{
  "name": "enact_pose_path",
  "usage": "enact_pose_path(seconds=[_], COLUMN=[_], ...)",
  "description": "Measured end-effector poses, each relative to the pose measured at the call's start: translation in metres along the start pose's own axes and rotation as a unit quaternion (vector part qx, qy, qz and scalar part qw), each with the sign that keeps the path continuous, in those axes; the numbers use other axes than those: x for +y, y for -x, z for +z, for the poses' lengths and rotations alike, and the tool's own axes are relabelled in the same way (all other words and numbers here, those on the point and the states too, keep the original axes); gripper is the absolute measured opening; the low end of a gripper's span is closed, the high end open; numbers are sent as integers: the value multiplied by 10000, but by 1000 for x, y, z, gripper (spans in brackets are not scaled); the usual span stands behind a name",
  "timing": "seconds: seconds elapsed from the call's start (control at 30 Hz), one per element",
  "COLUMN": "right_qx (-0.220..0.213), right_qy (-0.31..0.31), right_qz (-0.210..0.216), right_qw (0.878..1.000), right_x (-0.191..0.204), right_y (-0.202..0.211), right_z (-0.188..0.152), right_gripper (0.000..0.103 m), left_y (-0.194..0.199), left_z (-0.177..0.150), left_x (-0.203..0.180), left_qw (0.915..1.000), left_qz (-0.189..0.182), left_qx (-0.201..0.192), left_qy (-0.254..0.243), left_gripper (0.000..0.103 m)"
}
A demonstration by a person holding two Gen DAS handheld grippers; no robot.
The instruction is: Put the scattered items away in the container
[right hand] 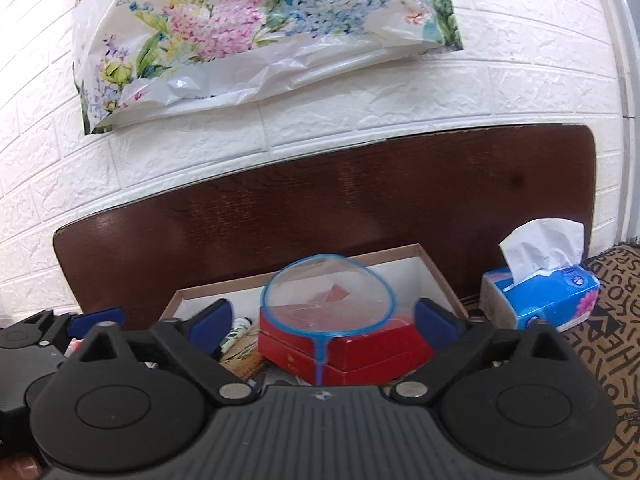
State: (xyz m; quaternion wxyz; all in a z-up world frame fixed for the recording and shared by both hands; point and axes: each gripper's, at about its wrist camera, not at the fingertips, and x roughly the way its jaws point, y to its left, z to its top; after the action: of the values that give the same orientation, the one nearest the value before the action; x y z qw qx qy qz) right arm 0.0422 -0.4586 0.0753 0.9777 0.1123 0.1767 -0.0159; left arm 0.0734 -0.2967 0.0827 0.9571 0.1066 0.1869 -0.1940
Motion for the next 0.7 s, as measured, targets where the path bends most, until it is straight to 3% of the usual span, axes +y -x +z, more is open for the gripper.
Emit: enact_pose_path(seconds=[0.33, 0.57, 0.7], right_qx=[-197, -459, -394], right_qy=[-112, -131, -95], right_qz=[88, 100, 123], right_qw=[9997, 9988, 9991], right_x=[2, 21, 30], right_y=[15, 44, 49], right_z=[-2, -17, -23], right_gripper=[103, 103, 103], left_y=[-2, 12, 17], left_z=[0, -11, -12], left_x=[3, 8, 8], left_qw=[9996, 9991, 9989], left_qz=[-36, 75, 191], left_qx=[270, 358, 320], left_qy=[103, 192, 274], left_gripper=[103, 103, 103])
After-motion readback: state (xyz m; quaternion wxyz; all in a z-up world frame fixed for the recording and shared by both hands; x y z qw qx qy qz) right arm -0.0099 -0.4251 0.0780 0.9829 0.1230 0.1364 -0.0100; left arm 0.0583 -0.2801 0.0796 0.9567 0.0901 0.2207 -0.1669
